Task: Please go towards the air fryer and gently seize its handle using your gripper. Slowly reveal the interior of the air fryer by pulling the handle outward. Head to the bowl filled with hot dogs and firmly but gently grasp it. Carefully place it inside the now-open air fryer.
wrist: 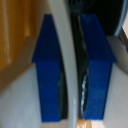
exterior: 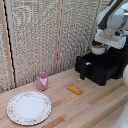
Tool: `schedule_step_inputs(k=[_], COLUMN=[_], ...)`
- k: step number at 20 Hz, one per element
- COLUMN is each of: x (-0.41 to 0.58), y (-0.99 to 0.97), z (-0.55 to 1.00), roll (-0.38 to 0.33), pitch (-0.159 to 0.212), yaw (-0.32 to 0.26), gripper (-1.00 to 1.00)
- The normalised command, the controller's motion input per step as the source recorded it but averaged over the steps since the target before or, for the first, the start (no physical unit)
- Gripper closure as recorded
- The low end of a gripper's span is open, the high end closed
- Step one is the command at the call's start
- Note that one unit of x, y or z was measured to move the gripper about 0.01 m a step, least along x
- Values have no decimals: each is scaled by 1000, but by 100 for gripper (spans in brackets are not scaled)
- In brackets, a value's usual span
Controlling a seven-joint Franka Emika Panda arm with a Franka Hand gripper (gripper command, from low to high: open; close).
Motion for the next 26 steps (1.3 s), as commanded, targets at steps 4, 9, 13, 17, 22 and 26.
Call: schedule_step_inputs(k=[4,9,13,17,22,26], x=[264,338,309,139,2,0], y=[-364,-382,-321,-187,-65,0], z=[-332,-329,-262,-136,23,199], roll=[0,0,0,-10,-2,0], pitch=[34,35,52,43,0,0], yaw=[-105,-18,7,17,0,0], gripper=[100,100,100,-100,-100,-100])
